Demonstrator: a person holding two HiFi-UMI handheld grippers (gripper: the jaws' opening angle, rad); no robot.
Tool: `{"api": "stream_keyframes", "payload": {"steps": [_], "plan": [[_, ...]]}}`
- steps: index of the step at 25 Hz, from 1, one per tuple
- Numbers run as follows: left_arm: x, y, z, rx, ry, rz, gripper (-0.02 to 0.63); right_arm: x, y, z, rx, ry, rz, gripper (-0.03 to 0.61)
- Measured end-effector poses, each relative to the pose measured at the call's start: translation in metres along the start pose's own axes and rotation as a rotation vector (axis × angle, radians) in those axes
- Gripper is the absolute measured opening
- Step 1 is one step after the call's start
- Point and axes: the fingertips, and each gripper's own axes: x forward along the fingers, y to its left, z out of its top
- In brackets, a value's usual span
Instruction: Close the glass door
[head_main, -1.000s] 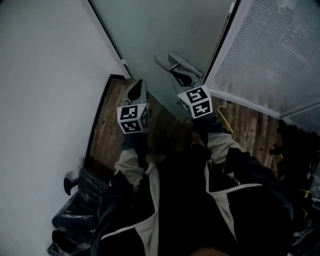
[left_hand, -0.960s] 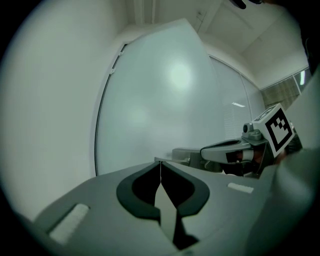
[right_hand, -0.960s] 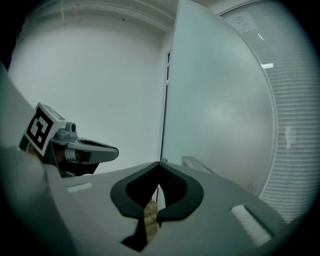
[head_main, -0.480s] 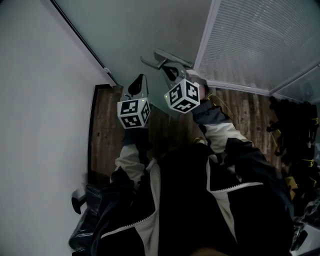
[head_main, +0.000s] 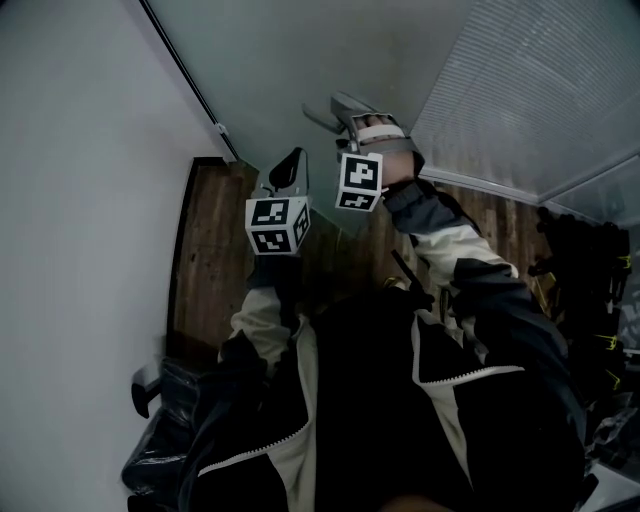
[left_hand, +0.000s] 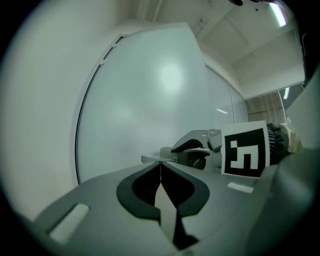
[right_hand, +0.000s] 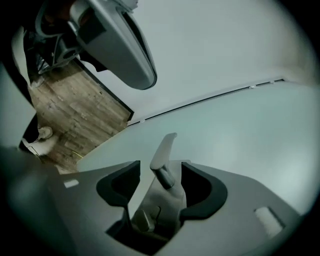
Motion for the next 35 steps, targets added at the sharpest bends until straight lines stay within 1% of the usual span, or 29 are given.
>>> {"api": "stream_keyframes", "payload": {"steps": [2,3,4,5,6,12,19,24,29,35], "plan": [[-0.003,0.000,0.000,0.002,0.001,-0.005,0.002,0.006,-0.001,0.001,-0.036,0.015,-0.010,0.244],[-0.005,0.000,0.001,0.003,-0.002,-0.004,0.002,0.007,-0.002,0.002,-0.049,0.020,-0.019,0.231],[-0.007,0.002,0.002,0.004,-0.005,-0.002,0.002,0.008,-0.004,0.002,-0.058,0.023,-0.029,0.174],[-0.009,0.004,0.003,0.004,-0.007,0.001,0.002,0.008,-0.005,0.002,-0.065,0.023,-0.038,0.137],[-0.010,0.006,0.003,0.002,-0.007,0.004,0.002,0.010,-0.005,0.001,-0.072,0.022,-0.045,0.130],[-0.009,0.014,0.001,-0.002,-0.006,0.000,0.000,0.018,-0.005,-0.002,-0.072,0.027,-0.063,0.129],[0.007,0.001,0.002,0.002,-0.012,-0.046,0.000,0.031,-0.013,-0.014,-0.080,0.050,-0.070,0.130],[0.022,-0.014,0.005,0.011,-0.007,-0.072,0.000,0.045,-0.023,-0.035,-0.097,0.068,-0.077,0.129],[0.041,-0.021,0.010,0.020,-0.002,-0.049,0.000,0.065,-0.037,-0.060,-0.131,0.070,-0.080,0.129],[0.084,-0.040,0.018,0.026,0.000,-0.045,0.000,0.099,-0.057,-0.101,-0.143,0.064,-0.078,0.130]]}}
